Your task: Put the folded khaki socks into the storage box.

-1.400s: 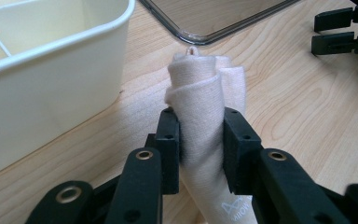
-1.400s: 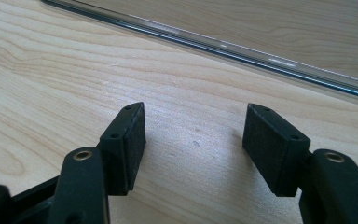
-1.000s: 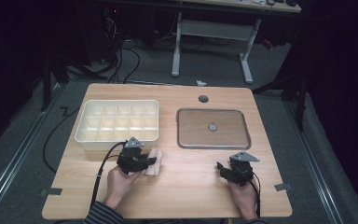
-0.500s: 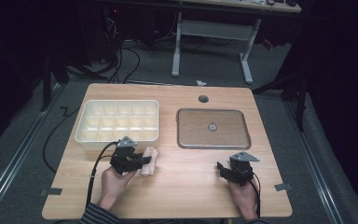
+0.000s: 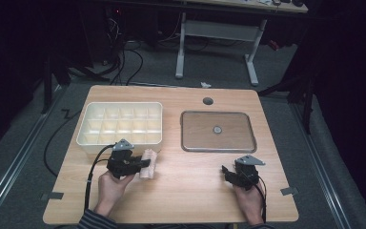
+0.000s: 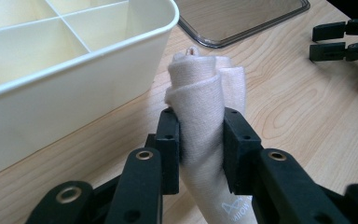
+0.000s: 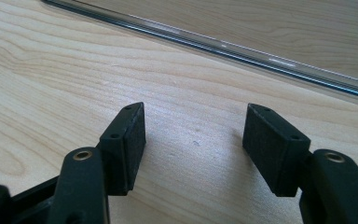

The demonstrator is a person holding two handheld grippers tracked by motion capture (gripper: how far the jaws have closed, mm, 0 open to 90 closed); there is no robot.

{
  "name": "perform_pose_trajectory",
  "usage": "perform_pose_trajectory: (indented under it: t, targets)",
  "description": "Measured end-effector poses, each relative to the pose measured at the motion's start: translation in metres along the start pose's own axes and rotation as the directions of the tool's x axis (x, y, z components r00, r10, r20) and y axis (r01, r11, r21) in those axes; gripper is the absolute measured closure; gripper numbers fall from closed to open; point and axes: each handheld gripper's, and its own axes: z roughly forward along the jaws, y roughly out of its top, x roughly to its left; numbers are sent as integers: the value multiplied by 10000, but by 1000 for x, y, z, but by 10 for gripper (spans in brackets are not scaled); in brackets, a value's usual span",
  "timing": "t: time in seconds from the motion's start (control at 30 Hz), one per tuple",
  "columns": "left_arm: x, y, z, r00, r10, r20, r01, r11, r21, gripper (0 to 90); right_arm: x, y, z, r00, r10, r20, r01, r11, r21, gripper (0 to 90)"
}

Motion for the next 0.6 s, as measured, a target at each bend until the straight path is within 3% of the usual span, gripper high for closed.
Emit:
perform_pose_trajectory:
  t: [0.6]
  targets:
    - [9, -2, -16, 9997, -253, -47, 252, 9994, -240, 711, 0, 0, 0, 10000, 2, -3, -2, 10000, -1, 393]
